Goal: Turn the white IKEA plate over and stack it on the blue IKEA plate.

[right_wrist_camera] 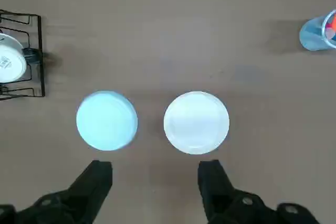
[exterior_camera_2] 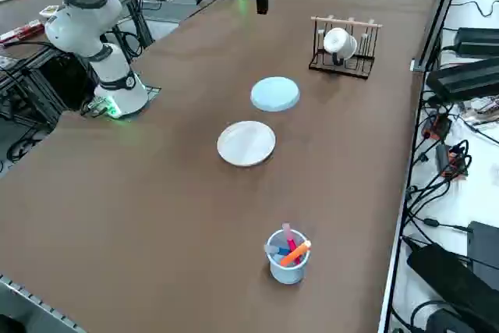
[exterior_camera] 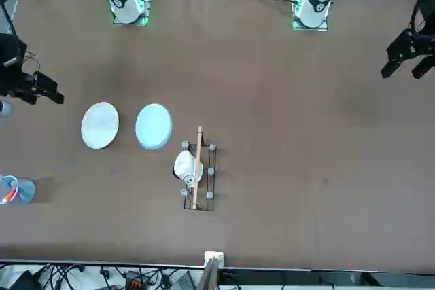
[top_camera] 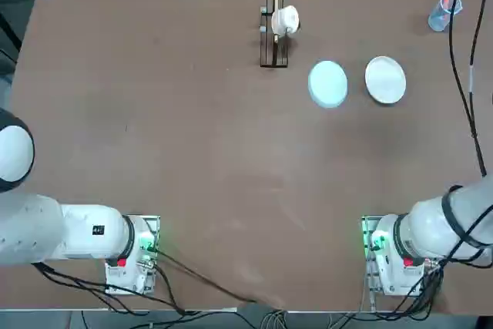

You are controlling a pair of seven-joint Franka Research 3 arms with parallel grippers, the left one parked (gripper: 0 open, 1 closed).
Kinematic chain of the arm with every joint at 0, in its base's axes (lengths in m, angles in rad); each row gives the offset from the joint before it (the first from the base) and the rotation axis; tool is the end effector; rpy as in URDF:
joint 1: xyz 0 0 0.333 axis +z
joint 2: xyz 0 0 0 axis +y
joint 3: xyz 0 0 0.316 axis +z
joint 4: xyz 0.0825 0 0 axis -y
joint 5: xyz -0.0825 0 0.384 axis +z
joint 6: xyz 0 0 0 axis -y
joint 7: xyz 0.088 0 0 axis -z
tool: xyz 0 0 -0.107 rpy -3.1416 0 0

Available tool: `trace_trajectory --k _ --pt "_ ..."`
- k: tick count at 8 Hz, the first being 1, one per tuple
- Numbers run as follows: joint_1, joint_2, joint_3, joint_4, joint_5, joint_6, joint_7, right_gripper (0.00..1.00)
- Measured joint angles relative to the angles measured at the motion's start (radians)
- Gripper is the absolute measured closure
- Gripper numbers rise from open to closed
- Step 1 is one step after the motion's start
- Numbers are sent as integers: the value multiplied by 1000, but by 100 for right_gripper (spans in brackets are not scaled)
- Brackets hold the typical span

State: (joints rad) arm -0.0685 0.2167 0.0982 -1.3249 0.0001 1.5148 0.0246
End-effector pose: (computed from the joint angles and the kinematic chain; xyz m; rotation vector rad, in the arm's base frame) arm 0.6147 0.0111 0.6088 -3.1208 -0.0048 0.0411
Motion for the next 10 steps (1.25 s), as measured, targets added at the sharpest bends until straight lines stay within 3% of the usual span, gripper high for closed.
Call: trace_trajectory --k 7,10 --pt "-7 41 -3 -18 -1 -35 -2 0" --pt "-72 73 -10 -83 -2 -27 -3 0"
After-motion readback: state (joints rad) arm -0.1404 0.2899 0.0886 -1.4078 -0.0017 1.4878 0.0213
